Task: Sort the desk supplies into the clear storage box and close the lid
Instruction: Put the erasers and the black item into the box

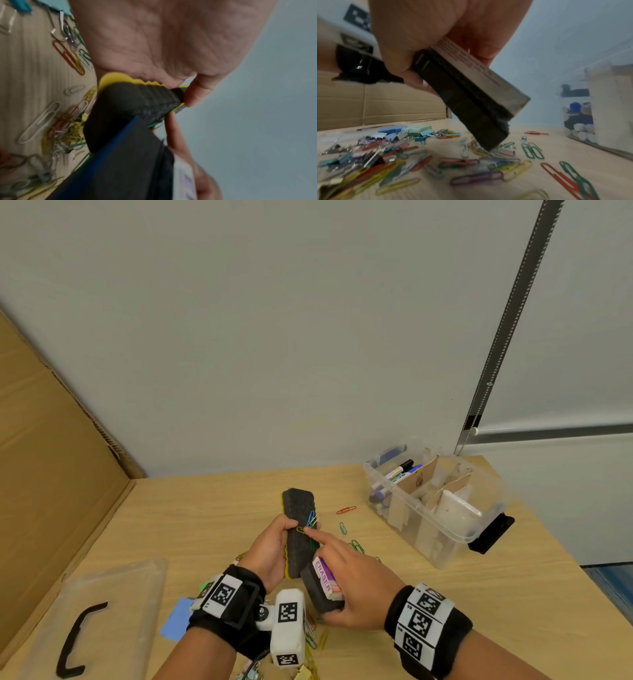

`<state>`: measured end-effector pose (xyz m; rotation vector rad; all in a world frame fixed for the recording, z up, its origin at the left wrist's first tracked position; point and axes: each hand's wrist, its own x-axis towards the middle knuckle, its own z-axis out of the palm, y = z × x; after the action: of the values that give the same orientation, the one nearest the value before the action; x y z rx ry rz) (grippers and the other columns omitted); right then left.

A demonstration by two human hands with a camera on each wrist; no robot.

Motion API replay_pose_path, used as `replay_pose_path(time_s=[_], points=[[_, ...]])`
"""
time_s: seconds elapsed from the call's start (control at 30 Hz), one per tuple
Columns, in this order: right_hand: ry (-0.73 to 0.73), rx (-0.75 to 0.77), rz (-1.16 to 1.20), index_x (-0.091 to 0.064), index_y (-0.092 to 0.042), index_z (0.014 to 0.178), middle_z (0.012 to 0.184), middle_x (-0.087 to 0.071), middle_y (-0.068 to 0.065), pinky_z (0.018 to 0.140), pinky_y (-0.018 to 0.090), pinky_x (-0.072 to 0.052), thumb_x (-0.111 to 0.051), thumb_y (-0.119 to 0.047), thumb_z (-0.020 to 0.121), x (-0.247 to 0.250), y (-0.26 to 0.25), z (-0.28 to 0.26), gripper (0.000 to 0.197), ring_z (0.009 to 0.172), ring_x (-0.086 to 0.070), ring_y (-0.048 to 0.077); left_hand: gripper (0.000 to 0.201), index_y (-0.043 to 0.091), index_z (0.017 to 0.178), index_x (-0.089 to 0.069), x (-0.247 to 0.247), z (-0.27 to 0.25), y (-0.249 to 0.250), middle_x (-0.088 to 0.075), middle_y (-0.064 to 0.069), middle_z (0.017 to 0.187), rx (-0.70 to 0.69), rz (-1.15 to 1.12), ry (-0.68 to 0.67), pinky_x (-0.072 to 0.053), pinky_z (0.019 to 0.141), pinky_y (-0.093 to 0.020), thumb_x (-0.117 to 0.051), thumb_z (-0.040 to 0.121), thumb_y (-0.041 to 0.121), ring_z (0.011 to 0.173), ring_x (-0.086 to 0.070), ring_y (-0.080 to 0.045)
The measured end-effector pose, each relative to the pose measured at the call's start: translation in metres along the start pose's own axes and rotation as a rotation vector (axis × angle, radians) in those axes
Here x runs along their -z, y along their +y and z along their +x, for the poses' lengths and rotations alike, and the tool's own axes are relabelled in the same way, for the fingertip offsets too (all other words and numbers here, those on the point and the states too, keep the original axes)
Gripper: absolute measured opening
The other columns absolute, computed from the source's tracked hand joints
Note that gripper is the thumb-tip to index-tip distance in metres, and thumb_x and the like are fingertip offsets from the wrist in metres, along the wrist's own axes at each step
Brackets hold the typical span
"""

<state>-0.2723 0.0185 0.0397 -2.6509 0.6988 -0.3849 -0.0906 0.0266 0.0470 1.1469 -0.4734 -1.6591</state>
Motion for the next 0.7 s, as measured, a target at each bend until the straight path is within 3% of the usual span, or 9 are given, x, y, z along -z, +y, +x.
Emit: replay_pose_path(time_s=[0.1, 0.17, 0.23, 0.33, 0.4, 0.5, 0.6, 0.7], points=[[-0.037, -0.058, -0.036, -0.039, -0.02, 0.121, 0.139, -0.035, -0.007, 0.082, 0.022, -0.042, -0.066, -0.057, 0.074, 0.001, 0.003, -0.005, 0.066, 0.106, -0.051, 0.011, 0.049, -0.001, 0.133, -0.046, 0.003, -0.002, 0.003, -0.056, -0.017, 0.122, -0.03, -0.013, 0.015, -0.047, 0.086, -0.042, -0.03, 0.095, 0.024, 0.099, -0.056, -0.027], [-0.051, -0.075, -0.08, -0.039, -0.021, 0.119, 0.117, -0.048, -0.005, 0.097, 0.025, -0.039, -0.065, -0.058, 0.074, 0.003, 0.004, -0.008, 0.064, 0.099, -0.05, 0.012, 0.047, -0.001, 0.133, -0.046, 0.006, -0.003, 0.001, -0.058, -0.017, 0.12, -0.054, -0.001, 0.035, -0.048, 0.085, -0.044, -0.03, 0.095, 0.022, 0.097, -0.056, -0.027], [-0.019, -0.064, -0.116, -0.041, -0.018, 0.117, 0.11, -0.05, -0.004, 0.113, 0.026, -0.024, -0.065, -0.056, 0.073, 0.006, 0.004, -0.007, 0.062, 0.102, -0.048, 0.014, 0.046, 0.0, 0.133, -0.047, 0.008, -0.003, -0.001, -0.059, -0.017, 0.119, -0.066, -0.002, 0.059, -0.047, 0.086, -0.044, -0.029, 0.096, 0.02, 0.096, -0.056, -0.028], [0.033, -0.05, -0.051, -0.042, -0.017, 0.122, 0.131, -0.043, -0.002, 0.109, 0.025, -0.03, -0.066, -0.052, 0.07, 0.01, 0.002, 0.0, 0.067, 0.119, -0.043, 0.012, 0.046, -0.001, 0.133, -0.048, 0.004, -0.002, -0.006, -0.06, -0.018, 0.115, -0.048, 0.022, 0.06, -0.046, 0.086, -0.042, -0.031, 0.095, 0.021, 0.098, -0.055, -0.029], [0.025, -0.03, -0.01, -0.042, -0.017, 0.118, 0.149, -0.028, -0.002, 0.1, 0.021, -0.035, -0.066, -0.05, 0.07, 0.01, 0.001, 0.005, 0.064, 0.132, -0.036, 0.011, 0.045, 0.001, 0.129, -0.052, -0.002, -0.004, -0.008, -0.063, -0.017, 0.104, -0.03, 0.065, 0.042, -0.047, 0.082, -0.041, -0.032, 0.095, 0.023, 0.091, -0.059, -0.028], [-0.015, -0.039, -0.017, -0.042, -0.015, 0.117, 0.156, -0.016, -0.002, 0.081, 0.017, -0.031, -0.066, -0.049, 0.071, 0.007, 0.0, 0.005, 0.062, 0.123, -0.045, 0.012, 0.042, 0.002, 0.123, -0.056, -0.006, -0.006, -0.008, -0.066, -0.014, 0.098, -0.029, 0.07, 0.018, -0.049, 0.079, -0.039, -0.031, 0.096, 0.021, 0.087, -0.062, -0.026], [-0.06, -0.041, -0.058, -0.039, -0.016, 0.123, 0.155, -0.018, -0.002, 0.083, 0.02, -0.035, -0.066, -0.053, 0.074, 0.004, 0.001, -0.001, 0.067, 0.119, -0.049, 0.015, 0.044, -0.003, 0.128, -0.052, -0.002, -0.007, -0.003, -0.061, -0.017, 0.115, -0.063, 0.027, 0.026, -0.047, 0.089, -0.041, -0.032, 0.095, 0.019, 0.1, -0.058, -0.027], [-0.076, -0.02, -0.083, -0.038, -0.016, 0.123, 0.154, -0.022, -0.002, 0.09, 0.018, -0.032, -0.064, -0.055, 0.076, 0.004, 0.001, -0.005, 0.066, 0.125, -0.044, 0.015, 0.042, -0.001, 0.128, -0.051, 0.0, -0.007, 0.001, -0.059, -0.015, 0.118, -0.088, 0.024, 0.046, -0.047, 0.087, -0.041, -0.031, 0.096, 0.017, 0.098, -0.057, -0.026]])
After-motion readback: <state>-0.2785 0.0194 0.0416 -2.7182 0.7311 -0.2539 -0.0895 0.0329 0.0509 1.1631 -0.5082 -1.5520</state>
